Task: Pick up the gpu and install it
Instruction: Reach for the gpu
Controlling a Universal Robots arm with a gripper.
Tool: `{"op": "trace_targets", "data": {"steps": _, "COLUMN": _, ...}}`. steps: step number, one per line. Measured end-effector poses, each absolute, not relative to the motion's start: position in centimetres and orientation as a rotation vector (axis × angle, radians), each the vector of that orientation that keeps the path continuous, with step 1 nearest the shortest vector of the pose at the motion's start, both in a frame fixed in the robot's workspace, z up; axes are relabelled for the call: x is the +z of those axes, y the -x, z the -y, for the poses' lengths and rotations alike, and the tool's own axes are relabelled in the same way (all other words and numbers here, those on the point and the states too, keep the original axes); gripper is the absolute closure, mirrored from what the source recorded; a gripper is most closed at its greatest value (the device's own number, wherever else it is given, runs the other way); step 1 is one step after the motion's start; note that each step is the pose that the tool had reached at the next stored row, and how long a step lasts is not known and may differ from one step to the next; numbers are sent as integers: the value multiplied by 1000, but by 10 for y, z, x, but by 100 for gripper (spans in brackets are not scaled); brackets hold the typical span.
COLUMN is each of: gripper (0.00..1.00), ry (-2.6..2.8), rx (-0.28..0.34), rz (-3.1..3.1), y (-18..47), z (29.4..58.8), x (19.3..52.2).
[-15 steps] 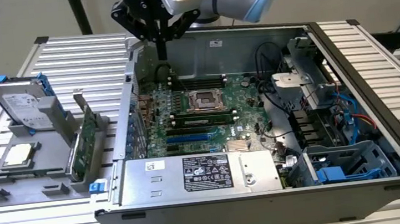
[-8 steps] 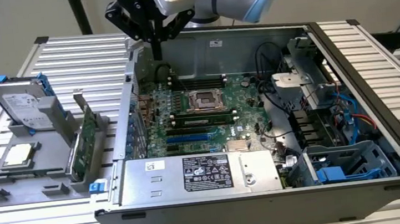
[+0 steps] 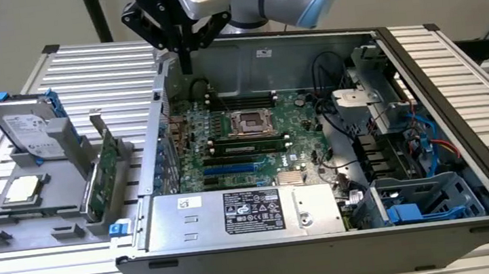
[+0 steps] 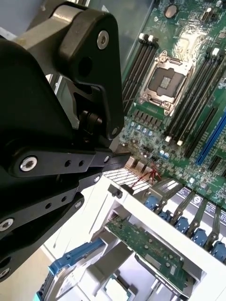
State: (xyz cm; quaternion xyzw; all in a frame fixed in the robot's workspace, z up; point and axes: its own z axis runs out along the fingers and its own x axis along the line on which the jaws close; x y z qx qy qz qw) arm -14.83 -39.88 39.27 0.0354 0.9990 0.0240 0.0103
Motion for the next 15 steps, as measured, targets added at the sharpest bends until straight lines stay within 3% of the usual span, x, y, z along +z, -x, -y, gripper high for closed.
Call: {"op": "trace_targets", "data": {"steps": 15, "gripper": 100, "ry": -110, "rx": 75, "rz": -3118, "y": 161, "z": 399, "x": 393}}
